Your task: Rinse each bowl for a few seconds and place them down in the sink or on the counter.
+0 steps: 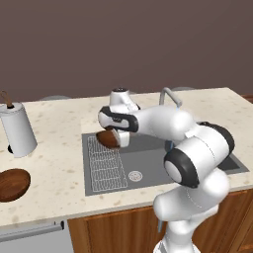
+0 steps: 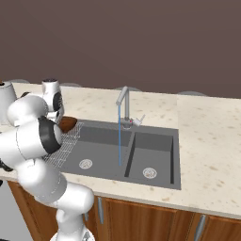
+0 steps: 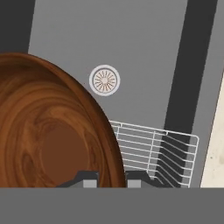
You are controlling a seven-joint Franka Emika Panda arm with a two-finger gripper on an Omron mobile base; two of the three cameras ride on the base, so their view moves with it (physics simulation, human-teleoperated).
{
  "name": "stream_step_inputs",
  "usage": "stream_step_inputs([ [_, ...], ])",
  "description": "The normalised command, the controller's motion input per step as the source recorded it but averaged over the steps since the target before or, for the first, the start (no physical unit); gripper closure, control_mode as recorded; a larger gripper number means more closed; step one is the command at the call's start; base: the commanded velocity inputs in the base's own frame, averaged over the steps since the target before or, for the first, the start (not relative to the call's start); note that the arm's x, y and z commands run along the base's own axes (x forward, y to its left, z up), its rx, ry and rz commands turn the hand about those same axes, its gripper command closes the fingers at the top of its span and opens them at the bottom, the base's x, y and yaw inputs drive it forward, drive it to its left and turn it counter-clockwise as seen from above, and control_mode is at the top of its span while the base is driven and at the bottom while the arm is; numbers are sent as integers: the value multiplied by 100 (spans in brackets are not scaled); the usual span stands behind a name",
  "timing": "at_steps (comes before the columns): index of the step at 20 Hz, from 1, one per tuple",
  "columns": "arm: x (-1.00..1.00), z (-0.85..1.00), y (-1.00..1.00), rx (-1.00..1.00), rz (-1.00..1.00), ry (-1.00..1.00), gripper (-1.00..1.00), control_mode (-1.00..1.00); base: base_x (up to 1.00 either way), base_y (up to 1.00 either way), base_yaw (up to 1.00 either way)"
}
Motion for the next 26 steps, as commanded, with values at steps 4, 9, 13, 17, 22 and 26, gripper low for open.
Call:
stream_step_inputs([
  [4,15,-38,24,0,18,0,100,-100,0,0,0],
  [9,21,-37,16,0,16,0,100,-100,0,0,0],
  [13,19,-30,16,-1,14,-2,100,-100,0,0,0],
  [17,14,-20,11,-1,8,-5,100,-100,0,0,0],
  [22,4,-16,1,0,1,-5,100,-100,0,0,0],
  [26,0,-21,0,0,0,-4,100,-100,0,0,0],
])
